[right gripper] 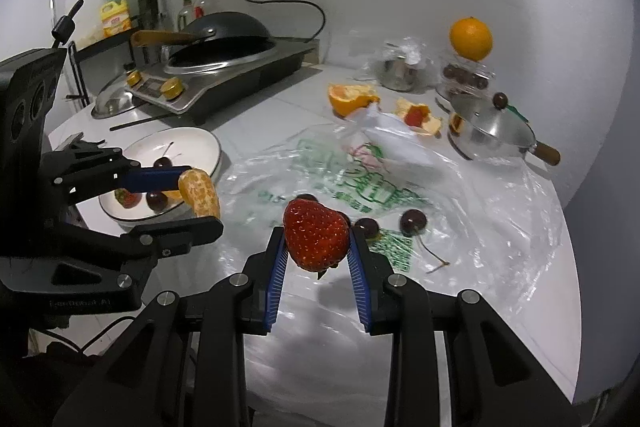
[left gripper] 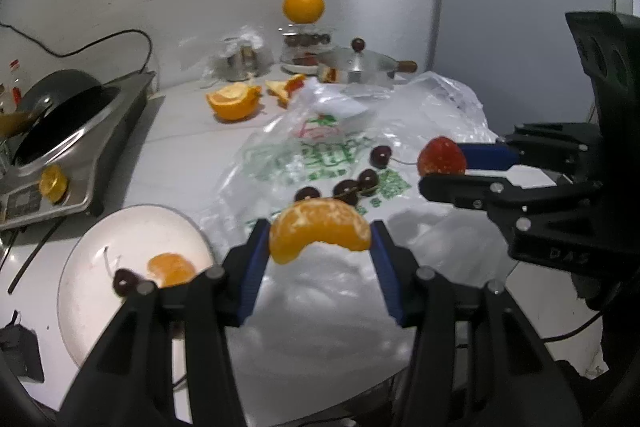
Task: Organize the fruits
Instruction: 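Carry the orange segment and strawberry in both grippers over the white plate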
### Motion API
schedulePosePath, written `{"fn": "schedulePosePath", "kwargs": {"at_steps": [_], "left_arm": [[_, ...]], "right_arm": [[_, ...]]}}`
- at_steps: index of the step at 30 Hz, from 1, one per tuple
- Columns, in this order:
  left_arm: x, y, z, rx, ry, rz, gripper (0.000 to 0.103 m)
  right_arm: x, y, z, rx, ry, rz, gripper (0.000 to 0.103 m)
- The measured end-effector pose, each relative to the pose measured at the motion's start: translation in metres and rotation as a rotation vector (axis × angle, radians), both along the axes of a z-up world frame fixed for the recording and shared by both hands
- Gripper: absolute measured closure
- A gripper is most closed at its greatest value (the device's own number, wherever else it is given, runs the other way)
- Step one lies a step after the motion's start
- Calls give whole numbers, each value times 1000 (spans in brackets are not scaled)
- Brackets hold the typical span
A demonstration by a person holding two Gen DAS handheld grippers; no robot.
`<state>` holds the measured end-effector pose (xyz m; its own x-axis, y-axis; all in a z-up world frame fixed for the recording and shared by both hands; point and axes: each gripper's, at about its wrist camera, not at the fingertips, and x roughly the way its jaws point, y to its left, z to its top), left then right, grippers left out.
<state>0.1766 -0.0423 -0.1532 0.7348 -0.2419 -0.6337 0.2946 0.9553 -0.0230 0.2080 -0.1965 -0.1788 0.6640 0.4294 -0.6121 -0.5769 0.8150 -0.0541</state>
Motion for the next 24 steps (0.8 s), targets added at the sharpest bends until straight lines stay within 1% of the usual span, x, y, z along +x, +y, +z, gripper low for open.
{"fn": "schedulePosePath", "kwargs": {"at_steps": [11,17,24], "left_arm": [[-18,45,-7,-13,-4,73,52],[-26,66,-11,-23,-4,114,52],[-34,100,-11,-29,-13,177,52]], "right_arm": [[-11,38,3,-35,-11,59,71],[-13,67,0,-46,-4,112,71],[-14,96,0,-63,-6,158,71]]}}
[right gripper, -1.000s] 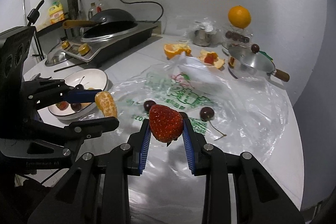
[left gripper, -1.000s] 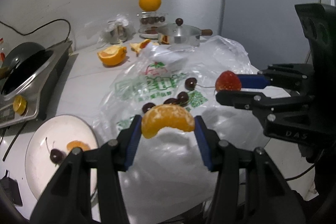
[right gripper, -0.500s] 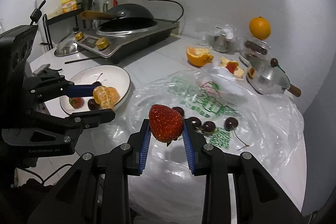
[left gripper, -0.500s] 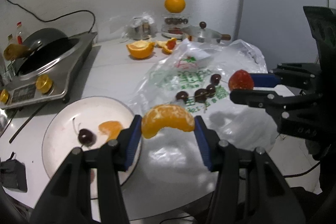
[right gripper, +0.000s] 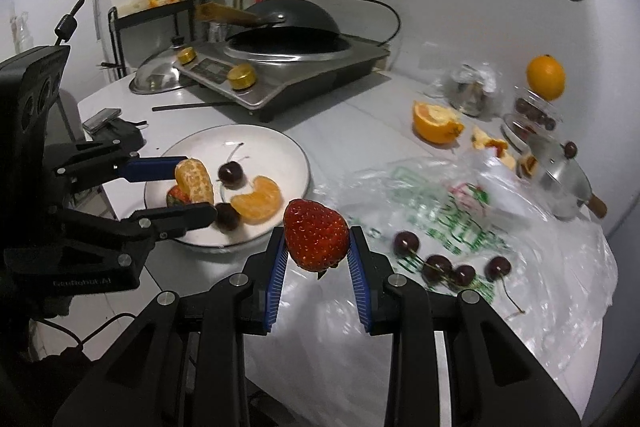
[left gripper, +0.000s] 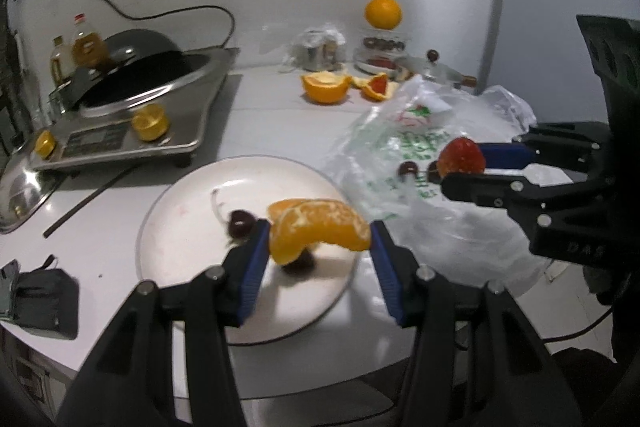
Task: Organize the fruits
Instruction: 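Carry the orange segment and strawberry in both grippers over the white plate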
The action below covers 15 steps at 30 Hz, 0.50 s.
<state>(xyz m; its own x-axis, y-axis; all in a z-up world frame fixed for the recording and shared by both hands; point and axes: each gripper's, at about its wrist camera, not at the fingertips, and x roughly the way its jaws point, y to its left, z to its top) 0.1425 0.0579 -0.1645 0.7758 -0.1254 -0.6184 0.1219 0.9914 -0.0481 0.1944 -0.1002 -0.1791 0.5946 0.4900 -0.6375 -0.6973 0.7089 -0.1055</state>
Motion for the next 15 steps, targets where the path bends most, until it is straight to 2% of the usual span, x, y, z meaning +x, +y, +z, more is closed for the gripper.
{"fn": "schedulePosePath", "kwargs": {"at_steps": [10,15], "left_arm": [[2,57,-9,2,11,113,52],[6,73,-16,0,21,142,52]], "right_arm": [[5,36,-5,-21,11,47,71],[12,50,-8,-33,22,66,71]]}}
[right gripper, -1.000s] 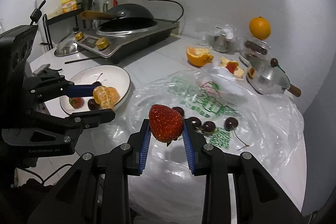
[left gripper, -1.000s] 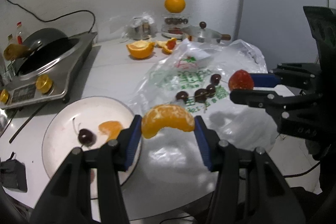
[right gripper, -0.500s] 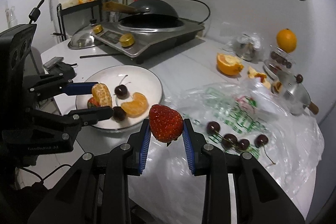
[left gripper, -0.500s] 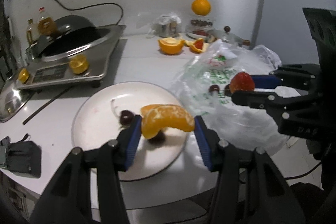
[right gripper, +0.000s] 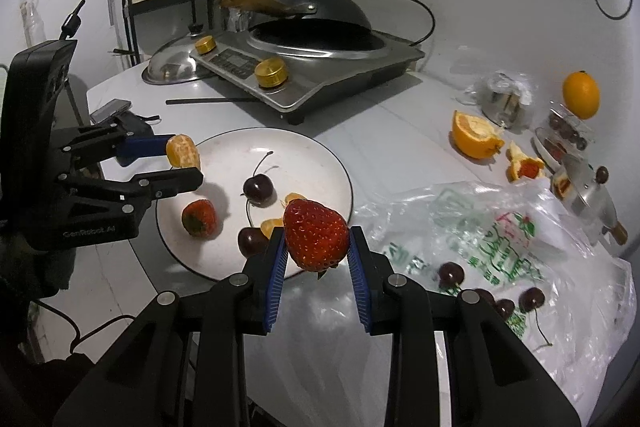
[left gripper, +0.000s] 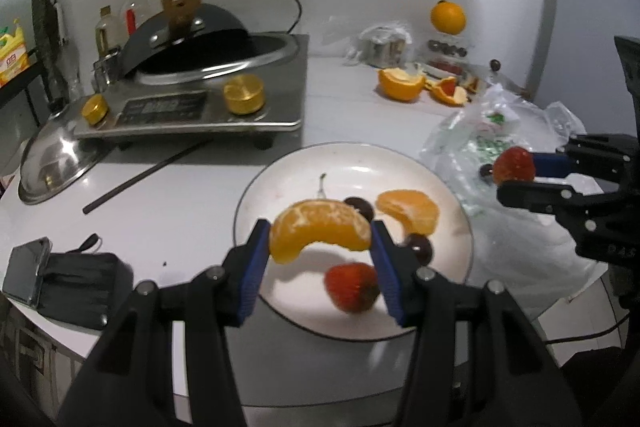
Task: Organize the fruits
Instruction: 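Open the left gripper over the plate while the right gripper releases the strawberry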
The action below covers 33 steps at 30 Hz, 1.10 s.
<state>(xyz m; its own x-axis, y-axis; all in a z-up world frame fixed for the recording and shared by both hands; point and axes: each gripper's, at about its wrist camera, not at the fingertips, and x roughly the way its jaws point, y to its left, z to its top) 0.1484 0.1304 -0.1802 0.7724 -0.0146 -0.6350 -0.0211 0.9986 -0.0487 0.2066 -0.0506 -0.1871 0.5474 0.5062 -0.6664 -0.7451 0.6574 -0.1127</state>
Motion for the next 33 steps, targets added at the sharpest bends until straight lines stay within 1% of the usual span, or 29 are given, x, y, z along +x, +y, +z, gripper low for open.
{"fn": "schedulePosePath", "kwargs": {"at_steps": [13,23,27,33], "left_arm": [[28,14,-12,0,40,0,52],[52,22,-16,3,61,-28,51],[61,20,-20,12,83,-51,51],[65,18,-25,-10,97,-61,50]], "right_arm": [[27,27,-10,-5,35,20,71],[53,51,-19,-7,66,39,71],[62,63,-23,-11,76,48,71],[74,79,-31,-31,91,47,71]]}}
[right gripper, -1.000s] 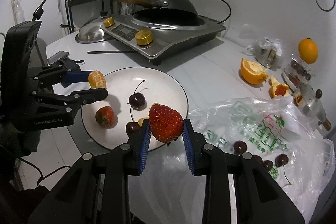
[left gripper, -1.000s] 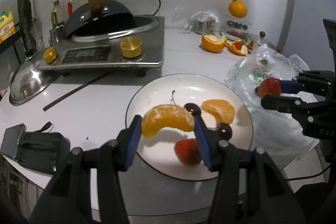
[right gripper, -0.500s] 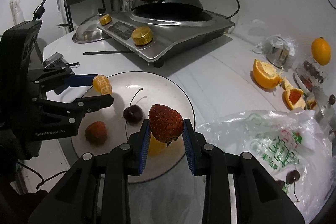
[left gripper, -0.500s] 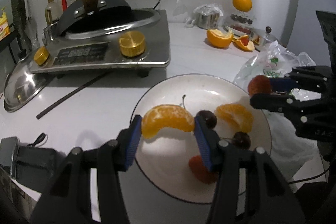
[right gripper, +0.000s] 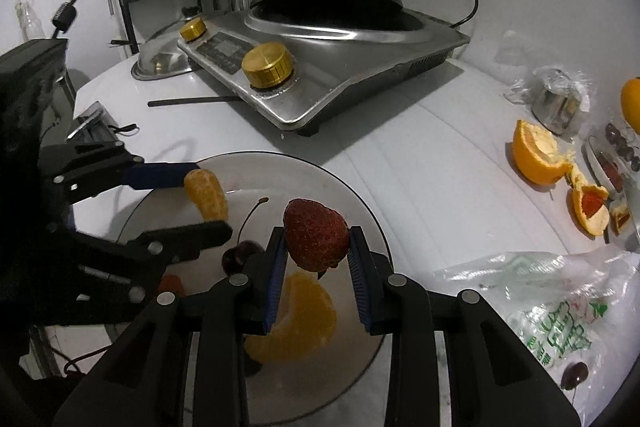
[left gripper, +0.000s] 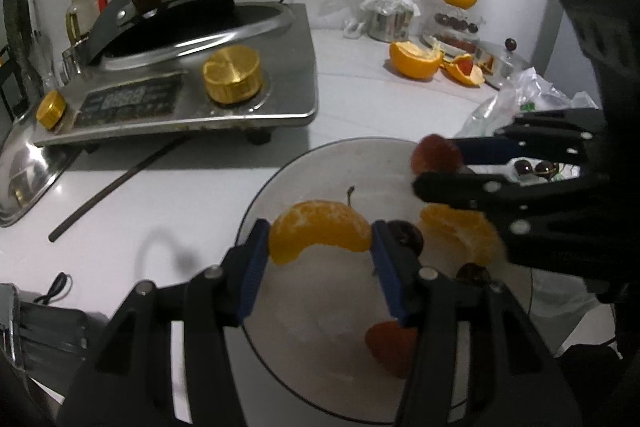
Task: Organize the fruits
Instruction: 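Open the left gripper over the plate while the right gripper releases the strawberry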
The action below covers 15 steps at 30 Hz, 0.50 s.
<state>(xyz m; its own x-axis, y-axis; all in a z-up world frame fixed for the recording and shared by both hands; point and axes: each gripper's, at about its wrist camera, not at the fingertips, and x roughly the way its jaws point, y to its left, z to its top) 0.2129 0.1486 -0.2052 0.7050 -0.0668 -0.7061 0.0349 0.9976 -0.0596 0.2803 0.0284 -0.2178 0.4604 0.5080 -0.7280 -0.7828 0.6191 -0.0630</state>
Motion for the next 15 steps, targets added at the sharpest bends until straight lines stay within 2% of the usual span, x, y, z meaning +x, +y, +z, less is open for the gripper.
{"fn": "schedulePosePath", "kwargs": {"at_steps": [3,7,13,14,15], "left_arm": [[-1,1,0,-7,-6,0,48],[-4,5,-1,-31,-20,2,36],[-10,8,3,-57,-41,3,35],[-11,9,3,-56,-43,3,35],[-12,9,3,-54,-43,5,35]], "right_arm": [[4,7,-5,-18,10,1,71],[5,11,-9,-20,29,-1,71],[4,13,-10,-36,25,-17,70],[3,13,-9,-36,24,-19,69],[3,12,-9,-36,22,-26,61]]}}
